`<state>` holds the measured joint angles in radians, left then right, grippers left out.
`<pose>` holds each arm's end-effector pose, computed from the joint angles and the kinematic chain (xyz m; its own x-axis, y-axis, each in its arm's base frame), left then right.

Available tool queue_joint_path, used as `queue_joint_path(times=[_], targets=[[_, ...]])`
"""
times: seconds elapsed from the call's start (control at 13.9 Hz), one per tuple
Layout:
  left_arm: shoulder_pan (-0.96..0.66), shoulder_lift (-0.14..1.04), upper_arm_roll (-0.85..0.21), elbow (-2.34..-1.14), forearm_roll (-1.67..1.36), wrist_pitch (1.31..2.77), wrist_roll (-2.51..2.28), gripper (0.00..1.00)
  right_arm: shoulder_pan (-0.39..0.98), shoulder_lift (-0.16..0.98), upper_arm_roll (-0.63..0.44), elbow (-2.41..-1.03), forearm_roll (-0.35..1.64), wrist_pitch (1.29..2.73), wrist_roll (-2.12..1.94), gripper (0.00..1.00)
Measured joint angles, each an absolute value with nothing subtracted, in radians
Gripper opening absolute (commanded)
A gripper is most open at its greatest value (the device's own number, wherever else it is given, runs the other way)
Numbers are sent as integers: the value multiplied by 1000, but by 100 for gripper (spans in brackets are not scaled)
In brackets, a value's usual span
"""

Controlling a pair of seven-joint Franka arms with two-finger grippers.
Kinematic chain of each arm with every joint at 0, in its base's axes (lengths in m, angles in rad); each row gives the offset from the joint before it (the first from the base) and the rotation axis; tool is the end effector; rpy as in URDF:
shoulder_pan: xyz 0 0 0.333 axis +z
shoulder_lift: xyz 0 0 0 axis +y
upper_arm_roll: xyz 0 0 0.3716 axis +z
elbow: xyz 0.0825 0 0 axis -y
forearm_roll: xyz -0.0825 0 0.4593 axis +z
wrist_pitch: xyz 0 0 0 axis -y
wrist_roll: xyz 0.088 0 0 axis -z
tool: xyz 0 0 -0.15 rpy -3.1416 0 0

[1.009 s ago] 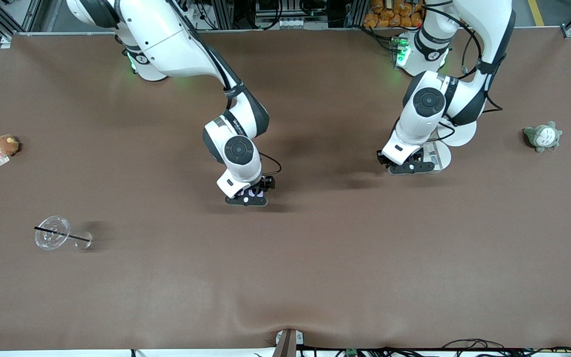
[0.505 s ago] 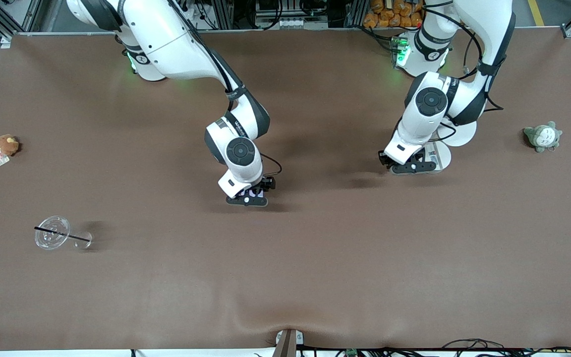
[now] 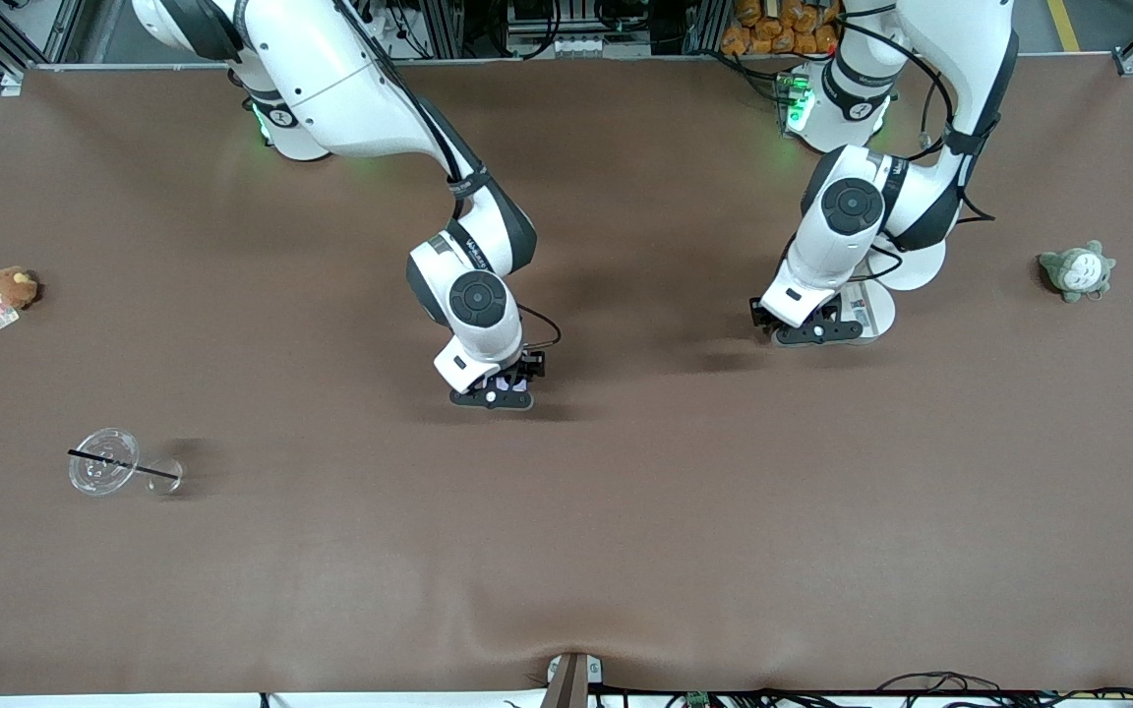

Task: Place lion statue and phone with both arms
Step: 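Release the lion by the white cup while the right gripper carries the phone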

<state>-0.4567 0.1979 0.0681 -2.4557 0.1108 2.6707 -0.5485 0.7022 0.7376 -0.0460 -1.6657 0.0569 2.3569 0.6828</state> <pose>0.4932 -0.2015 0.1659 0.9972 0.0589 0.0456 0.0611 -0.9970 -0.0485 0.6010 0.4689 0.1149 0.9976 -0.0569 -0.0399 -0.0560 -0.9982 0.0229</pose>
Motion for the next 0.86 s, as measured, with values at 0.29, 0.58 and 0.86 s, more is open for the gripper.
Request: queue_joint_path(times=[0.29, 0.58, 0.86], targets=[[-457, 194, 68, -2446, 111, 2671, -549, 100, 692, 691, -67, -1630, 57, 2304, 685, 7], [-430, 173, 69, -2393, 111, 2612, -548, 100, 555, 514, -88, -1607, 56, 2198, 674, 8], [-420, 164, 69, -2252, 111, 2431, -548, 100, 402, 471, -91, -1574, 56, 2190, 629, 2]])
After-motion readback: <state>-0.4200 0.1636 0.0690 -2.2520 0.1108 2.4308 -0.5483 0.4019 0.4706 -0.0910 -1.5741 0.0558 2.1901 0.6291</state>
